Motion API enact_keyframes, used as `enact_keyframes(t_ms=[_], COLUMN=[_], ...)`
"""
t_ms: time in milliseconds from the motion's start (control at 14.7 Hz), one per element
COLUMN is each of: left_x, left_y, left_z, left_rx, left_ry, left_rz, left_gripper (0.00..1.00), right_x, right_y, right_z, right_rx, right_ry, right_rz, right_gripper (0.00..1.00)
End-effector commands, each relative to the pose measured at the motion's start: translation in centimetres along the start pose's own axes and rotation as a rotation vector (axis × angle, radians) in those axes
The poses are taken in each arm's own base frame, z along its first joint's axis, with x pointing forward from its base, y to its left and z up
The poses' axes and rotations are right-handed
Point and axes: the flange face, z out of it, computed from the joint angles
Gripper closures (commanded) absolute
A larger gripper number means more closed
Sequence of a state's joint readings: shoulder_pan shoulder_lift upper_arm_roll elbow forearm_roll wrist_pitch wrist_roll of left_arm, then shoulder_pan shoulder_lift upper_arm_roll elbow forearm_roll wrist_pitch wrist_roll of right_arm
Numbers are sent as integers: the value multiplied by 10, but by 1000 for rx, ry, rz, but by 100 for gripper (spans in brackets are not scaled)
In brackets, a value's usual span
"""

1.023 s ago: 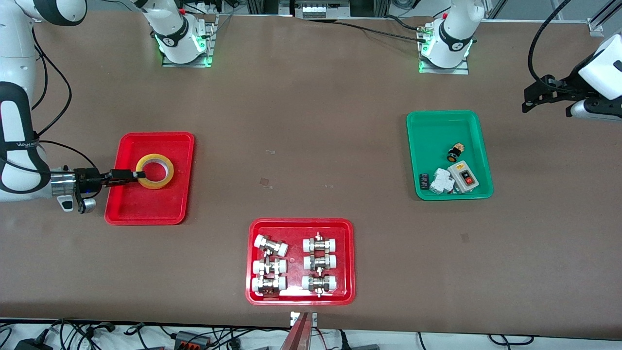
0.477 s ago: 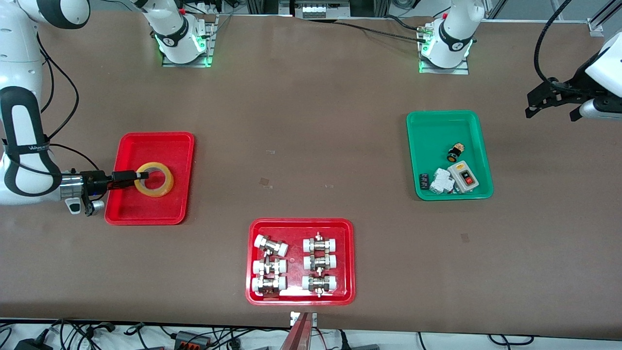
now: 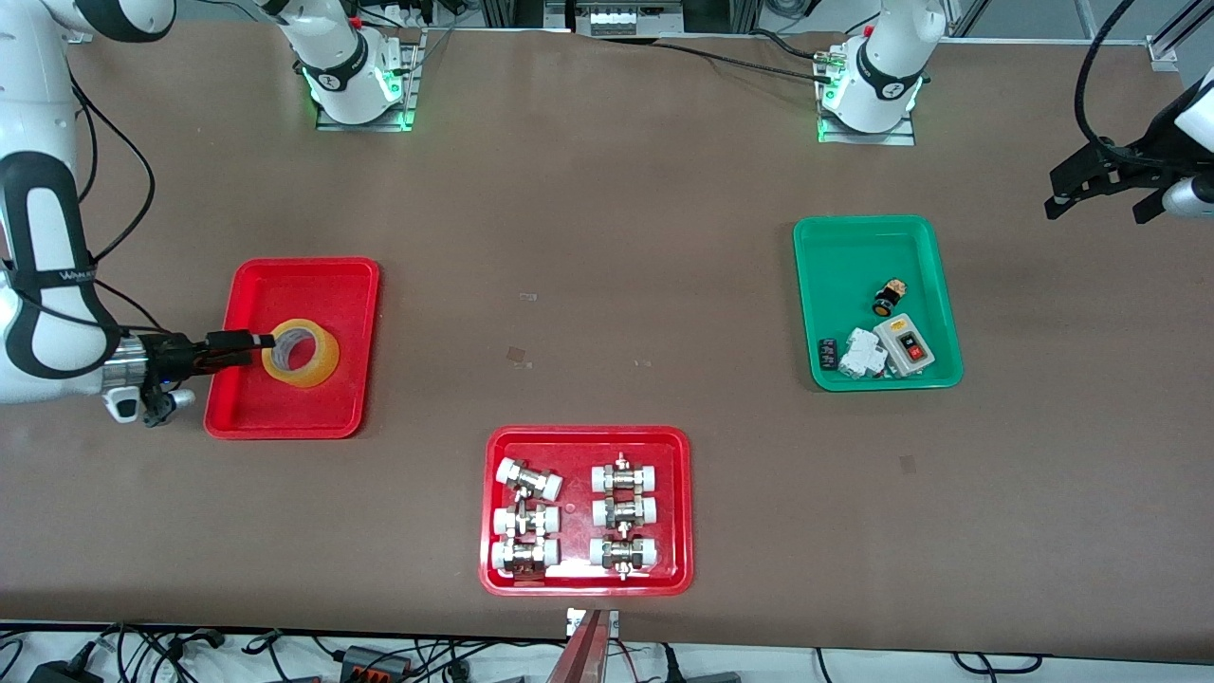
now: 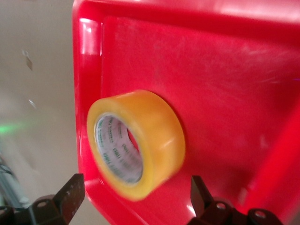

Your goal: Left arm passes tape to right arm into tray

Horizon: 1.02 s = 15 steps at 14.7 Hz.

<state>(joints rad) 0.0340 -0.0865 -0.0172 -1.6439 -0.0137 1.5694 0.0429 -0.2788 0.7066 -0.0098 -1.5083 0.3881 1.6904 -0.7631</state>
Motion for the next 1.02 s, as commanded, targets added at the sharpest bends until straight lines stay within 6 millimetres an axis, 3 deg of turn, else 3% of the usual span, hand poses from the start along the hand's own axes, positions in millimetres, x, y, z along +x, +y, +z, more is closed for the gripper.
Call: enact_keyframes(t_ms=[0,341,545,682,886,955], left_x=[1,2,2,1,4,4], left_y=[-3,1,23,19,10,8], left_z=[-6,-8,-9,-9,-9,-9], left_rx=[10,16,20,19,18,18], left_ry=[-14,-19,-20,-28,-30,-28], left_rz=[-17,-11,30,26,24,21], left_gripper=[0,0,0,0,0,0], right_x=[-4,2,-7,-17,-23,-23], right_y=[-62,-181,-240,-266,-290,-292], right_z=[-65,-145,-167,-177,-218,-220], right_rx=[-203,-478,-509,-511,-525,-530], right_ry=[-21,70,124,137,214,217], right_rz=[-9,177,315,360,344,348], right_gripper=[0,0,0,0,0,0])
